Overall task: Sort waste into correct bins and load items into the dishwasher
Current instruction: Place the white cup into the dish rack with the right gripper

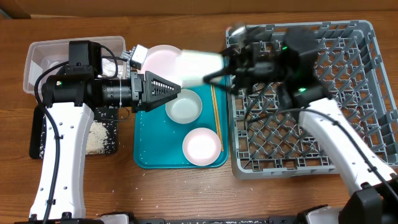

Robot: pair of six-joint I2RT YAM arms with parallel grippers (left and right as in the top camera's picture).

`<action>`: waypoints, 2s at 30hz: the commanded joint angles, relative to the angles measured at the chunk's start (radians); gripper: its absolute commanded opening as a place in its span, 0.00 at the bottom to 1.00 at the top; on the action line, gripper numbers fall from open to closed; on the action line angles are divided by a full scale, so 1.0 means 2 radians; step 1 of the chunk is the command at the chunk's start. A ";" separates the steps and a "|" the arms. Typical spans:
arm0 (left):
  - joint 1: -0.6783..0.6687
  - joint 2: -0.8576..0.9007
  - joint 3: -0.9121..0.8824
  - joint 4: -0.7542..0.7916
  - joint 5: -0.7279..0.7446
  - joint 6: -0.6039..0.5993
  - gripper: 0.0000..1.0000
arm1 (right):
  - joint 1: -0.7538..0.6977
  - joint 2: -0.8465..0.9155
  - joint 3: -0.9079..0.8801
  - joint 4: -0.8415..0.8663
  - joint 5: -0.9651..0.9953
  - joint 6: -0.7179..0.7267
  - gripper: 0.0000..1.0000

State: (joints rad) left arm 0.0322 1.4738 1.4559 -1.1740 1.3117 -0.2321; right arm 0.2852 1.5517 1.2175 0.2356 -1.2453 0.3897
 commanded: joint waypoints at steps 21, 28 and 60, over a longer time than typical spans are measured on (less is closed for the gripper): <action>-0.002 0.019 0.009 0.120 -0.507 -0.030 0.55 | 0.028 -0.138 0.025 -0.595 0.560 0.018 0.55; -0.004 0.066 0.009 0.127 -0.510 -0.030 0.54 | 0.083 -0.136 0.027 -0.733 0.609 0.102 0.55; -0.004 0.125 0.014 0.121 -0.489 -0.001 0.59 | 0.140 -0.028 0.047 -0.814 0.624 0.146 0.84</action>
State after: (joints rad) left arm 0.0322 1.7206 1.4559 -0.9276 0.3214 -0.2771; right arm 0.5636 1.4994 1.2552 -1.4033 -0.0338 0.6804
